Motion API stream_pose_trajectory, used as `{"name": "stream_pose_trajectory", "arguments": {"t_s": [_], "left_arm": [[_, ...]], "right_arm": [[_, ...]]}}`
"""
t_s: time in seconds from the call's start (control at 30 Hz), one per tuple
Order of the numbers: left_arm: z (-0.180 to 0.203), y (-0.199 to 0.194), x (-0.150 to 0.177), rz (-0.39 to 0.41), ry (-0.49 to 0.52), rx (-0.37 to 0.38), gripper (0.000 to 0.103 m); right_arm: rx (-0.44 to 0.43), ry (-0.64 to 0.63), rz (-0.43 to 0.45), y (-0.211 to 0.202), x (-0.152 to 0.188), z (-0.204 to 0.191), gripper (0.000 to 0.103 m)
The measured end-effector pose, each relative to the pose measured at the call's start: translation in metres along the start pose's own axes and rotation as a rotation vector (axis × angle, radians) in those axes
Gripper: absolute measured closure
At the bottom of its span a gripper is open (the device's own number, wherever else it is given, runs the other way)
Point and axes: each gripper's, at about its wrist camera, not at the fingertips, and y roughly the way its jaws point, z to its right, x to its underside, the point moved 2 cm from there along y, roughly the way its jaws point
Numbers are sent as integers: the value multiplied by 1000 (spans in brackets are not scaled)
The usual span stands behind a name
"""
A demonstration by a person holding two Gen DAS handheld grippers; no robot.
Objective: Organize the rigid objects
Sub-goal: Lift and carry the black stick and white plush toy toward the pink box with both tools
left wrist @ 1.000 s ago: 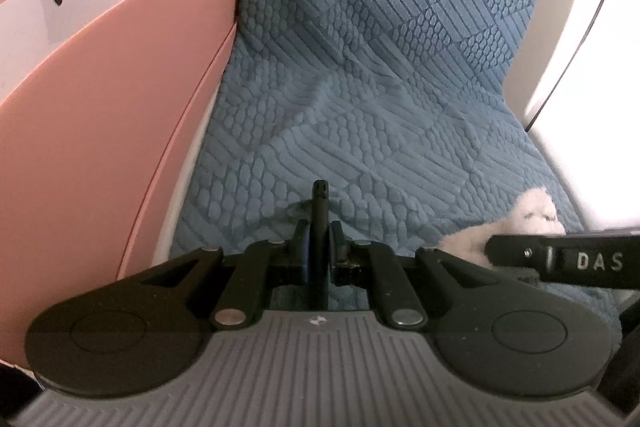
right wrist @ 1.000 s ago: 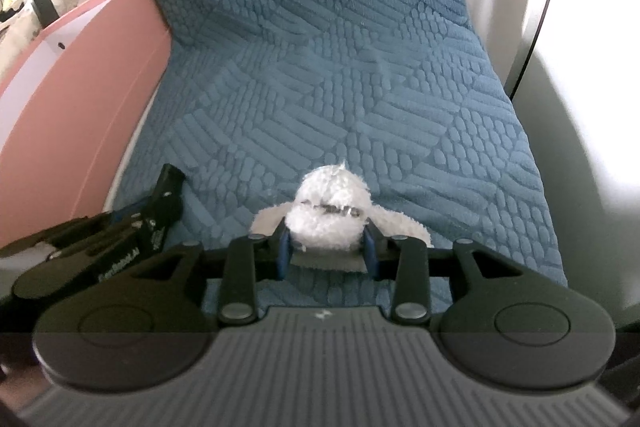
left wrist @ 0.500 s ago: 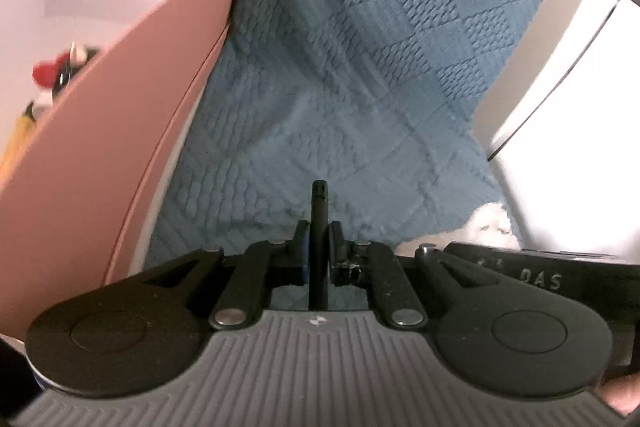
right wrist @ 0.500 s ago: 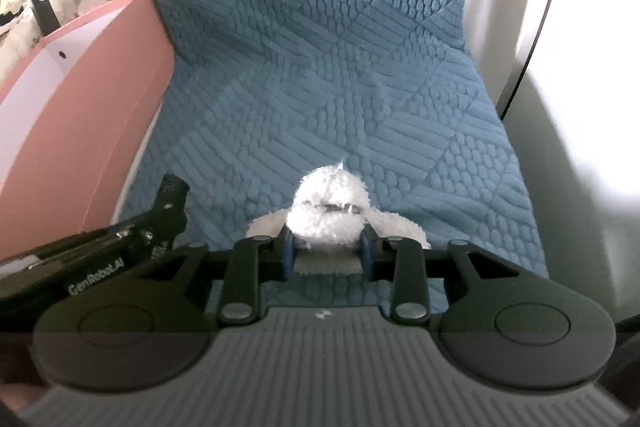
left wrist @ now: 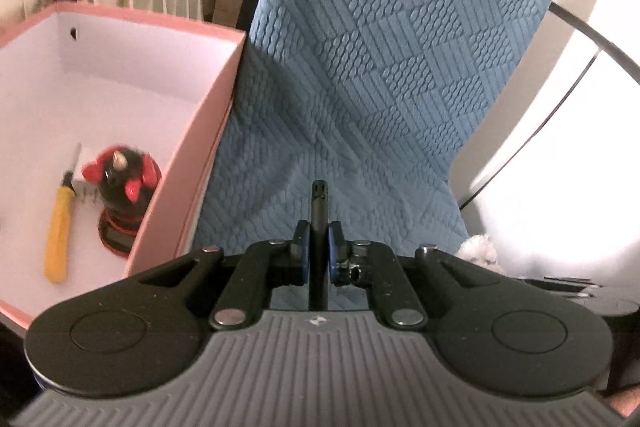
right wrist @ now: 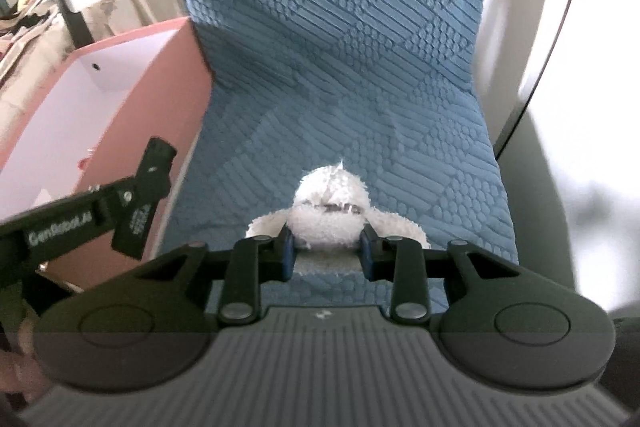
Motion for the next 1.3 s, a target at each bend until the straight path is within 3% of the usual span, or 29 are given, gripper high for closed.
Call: {"name": "stream_pose_trajectory", "arguments": {"t_s": [0.6,1.0,1.3], "left_arm": [[-12,-46,-70,65,-18,-7,92],[-64,-102,-135,160,-31,-28,92],[-117,-121,-159,185,-38,-56,92]], "right_arm": [[-86,-53,130,-55,-82,-44,69],[-179,-96,205,-71,-133,-109,69],[-233,-151,203,-56,-147,-170,69]]}}
